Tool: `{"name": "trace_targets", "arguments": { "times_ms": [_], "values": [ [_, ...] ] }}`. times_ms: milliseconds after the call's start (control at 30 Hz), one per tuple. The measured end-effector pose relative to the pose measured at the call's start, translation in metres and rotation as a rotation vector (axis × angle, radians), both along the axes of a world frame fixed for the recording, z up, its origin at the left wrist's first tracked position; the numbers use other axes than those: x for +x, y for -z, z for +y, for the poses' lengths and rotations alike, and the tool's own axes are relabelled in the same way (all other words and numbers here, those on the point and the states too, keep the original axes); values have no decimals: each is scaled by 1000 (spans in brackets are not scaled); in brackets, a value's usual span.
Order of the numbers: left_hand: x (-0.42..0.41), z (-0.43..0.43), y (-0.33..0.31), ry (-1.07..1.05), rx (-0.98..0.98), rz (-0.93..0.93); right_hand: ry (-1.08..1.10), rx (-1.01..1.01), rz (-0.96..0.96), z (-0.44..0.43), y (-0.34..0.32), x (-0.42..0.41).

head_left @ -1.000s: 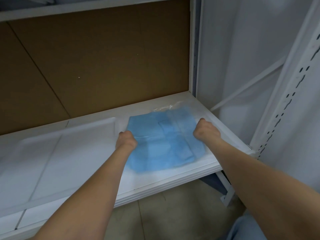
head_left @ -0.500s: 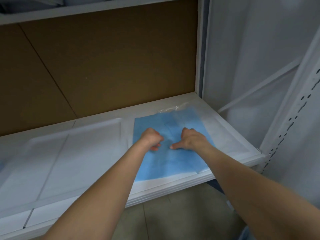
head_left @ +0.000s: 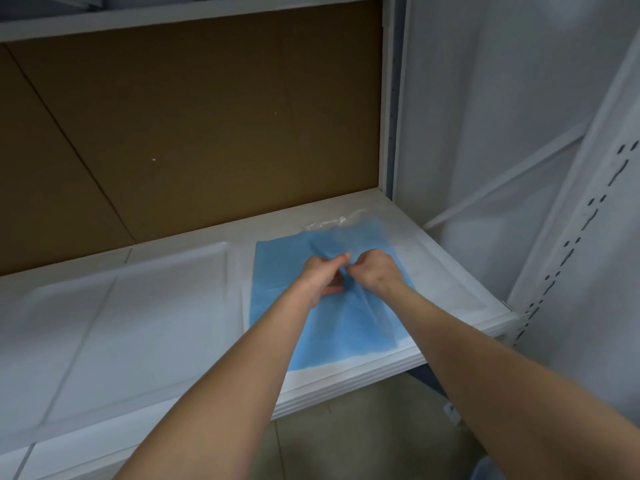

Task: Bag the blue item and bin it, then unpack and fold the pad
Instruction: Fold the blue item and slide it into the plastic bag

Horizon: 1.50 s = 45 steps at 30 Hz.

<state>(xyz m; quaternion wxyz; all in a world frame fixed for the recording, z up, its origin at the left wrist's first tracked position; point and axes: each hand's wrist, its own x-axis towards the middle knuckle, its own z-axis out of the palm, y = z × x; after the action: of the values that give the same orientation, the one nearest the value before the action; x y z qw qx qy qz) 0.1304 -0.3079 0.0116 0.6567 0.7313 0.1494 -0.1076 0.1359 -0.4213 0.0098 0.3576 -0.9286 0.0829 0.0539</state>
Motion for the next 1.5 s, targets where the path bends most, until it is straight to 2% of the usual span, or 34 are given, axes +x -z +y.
{"name": "trace_targets", "arguments": {
  "times_ms": [167, 367, 467, 600, 767, 900, 1000, 1133, 1233, 1367, 1500],
  "values": [
    [20, -22, 3, -18, -10, -54, 103, 231, -8, -15, -1, 7],
    [46, -56, -11, 198, 299, -183, 270, 464, 78, -46, 4, 18],
    [49, -73, -16, 300, 355, -166, 308, 577, 112, -58, 7, 22],
    [50, -80, -8, 338, 288, -97, 250, 390, 161, -68, 12, 24],
    [51, -64, 3, 234, 292, -119, 230, 222, 128, -65, 15, 23],
    [49, -42, 5, 166, 566, -191, 231, 158, 73, -61, 16, 19],
    [45, -15, 4, 92, 710, -179, 221, 87, 38, -60, 13, 12],
    [33, 33, -7, 57, 965, -49, 209, -85, 16, -65, 6, 2],
    [14, 68, -16, 37, 1129, 92, 185, -168, 67, -66, 2, -7],
    [-19, 93, -9, 86, 1072, 195, 128, -252, 114, -56, 3, -22],
    [-37, 93, -1, 86, 1022, 191, 101, -291, 138, -47, 1, -31]
  ]
}}
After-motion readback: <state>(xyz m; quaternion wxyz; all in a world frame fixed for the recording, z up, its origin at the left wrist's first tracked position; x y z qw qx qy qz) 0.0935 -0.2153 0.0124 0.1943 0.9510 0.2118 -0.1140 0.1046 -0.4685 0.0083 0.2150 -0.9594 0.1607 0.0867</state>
